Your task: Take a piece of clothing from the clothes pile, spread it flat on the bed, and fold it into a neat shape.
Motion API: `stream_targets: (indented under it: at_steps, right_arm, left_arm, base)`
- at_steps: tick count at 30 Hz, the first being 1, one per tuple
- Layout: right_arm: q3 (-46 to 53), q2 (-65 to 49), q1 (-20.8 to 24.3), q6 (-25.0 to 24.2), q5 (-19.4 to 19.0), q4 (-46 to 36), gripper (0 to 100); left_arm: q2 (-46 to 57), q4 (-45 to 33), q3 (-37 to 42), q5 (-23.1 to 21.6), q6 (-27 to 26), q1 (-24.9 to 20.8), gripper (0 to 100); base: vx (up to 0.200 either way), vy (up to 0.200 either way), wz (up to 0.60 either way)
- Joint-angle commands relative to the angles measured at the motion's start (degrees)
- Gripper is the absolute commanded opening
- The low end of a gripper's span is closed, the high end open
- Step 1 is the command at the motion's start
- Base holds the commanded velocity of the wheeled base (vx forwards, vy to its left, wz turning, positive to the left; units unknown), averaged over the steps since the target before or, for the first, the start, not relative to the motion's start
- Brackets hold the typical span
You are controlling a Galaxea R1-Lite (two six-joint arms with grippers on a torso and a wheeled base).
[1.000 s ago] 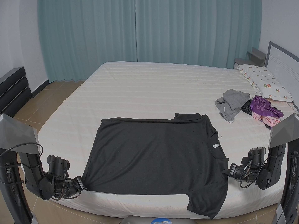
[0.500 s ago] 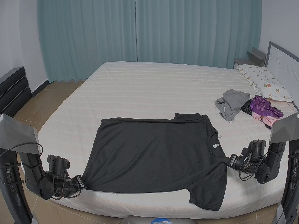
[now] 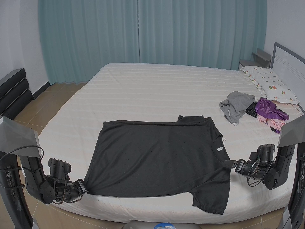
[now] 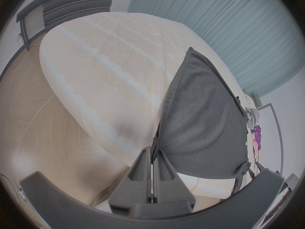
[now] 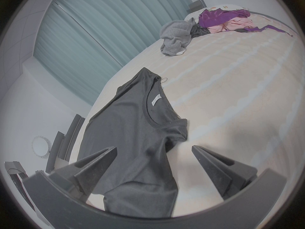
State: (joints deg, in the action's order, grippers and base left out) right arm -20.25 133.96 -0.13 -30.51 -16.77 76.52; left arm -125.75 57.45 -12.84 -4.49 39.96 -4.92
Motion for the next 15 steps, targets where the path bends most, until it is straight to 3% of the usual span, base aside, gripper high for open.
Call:
stream_targets:
  at_steps: [1, 6, 11, 15]
  right_arm:
    - [7.2, -3.1, 0.3, 1.1, -0.9, 2.2, 100]
    - [15.5, -2.5, 2.1, 3.2, -4.1, 6.2, 100]
    - [20.2, 3.1, 5.6, 3.2, -3.8, 13.0, 100]
    - [20.2, 5.8, 7.3, 3.4, -2.7, 13.2, 100]
  left_arm:
    - [0.0, 0.0, 0.0, -0.1, 0.0, 0.0, 0]
    - [0.4, 0.0, 0.2, -0.1, 0.0, 0.0, 0]
    - [0.4, 0.1, 0.2, -0.1, 0.0, 0.0, 0]
    - [0.7, 0.1, 0.3, -0.1, 0.0, 0.1, 0]
  base:
    - [0.000, 0.000, 0.00]
    - [0.000, 0.000, 0.00]
    - [0.000, 0.000, 0.00]
    - [0.000, 0.000, 0.00]
